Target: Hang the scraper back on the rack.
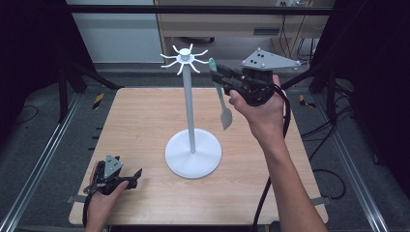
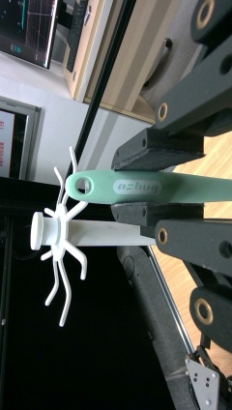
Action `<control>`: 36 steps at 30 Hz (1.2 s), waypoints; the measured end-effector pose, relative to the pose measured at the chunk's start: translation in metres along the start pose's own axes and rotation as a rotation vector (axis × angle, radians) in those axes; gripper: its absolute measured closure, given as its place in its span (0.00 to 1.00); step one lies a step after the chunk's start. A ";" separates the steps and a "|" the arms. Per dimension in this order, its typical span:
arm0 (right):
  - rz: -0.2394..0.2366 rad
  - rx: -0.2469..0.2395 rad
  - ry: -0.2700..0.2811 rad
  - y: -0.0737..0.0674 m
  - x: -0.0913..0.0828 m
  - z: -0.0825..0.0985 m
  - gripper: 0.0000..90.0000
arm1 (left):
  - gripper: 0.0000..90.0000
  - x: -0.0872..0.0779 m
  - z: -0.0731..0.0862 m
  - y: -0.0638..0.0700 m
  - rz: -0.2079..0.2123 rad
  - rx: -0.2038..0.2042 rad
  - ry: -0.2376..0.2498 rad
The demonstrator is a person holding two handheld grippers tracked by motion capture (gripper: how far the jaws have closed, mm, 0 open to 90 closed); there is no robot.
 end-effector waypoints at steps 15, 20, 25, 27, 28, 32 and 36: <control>-0.017 0.006 -0.009 0.001 0.002 0.000 0.83 | 0.04 0.000 0.000 0.000 0.002 -0.001 0.000; -0.025 0.009 -0.013 0.001 0.003 0.001 0.83 | 0.04 0.001 0.000 0.001 0.004 0.001 -0.002; -0.030 0.006 -0.018 0.000 0.005 0.001 0.83 | 0.04 0.000 0.000 0.001 0.005 0.005 -0.005; -0.030 0.008 -0.018 0.000 0.006 0.001 0.82 | 0.04 0.000 0.000 0.001 0.005 0.004 -0.004; -0.031 0.008 -0.019 0.000 0.006 0.001 0.83 | 0.04 0.000 0.000 0.001 0.005 0.004 -0.005; -0.031 0.006 -0.020 -0.001 0.008 0.001 0.82 | 0.04 0.001 0.000 0.001 0.006 0.007 -0.006; -0.033 0.002 -0.024 -0.002 0.010 0.002 0.82 | 0.04 0.001 0.000 0.001 0.006 0.009 -0.007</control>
Point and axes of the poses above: each handheld gripper's, and its own axes: x roughly forward along the jaws, z roughly out of its underside, y roughly to its right, the point moved 1 cm from there along x, roughly forward along the jaws, and after that the axes turned 4 degrees about -y, right-handed, at the moved point
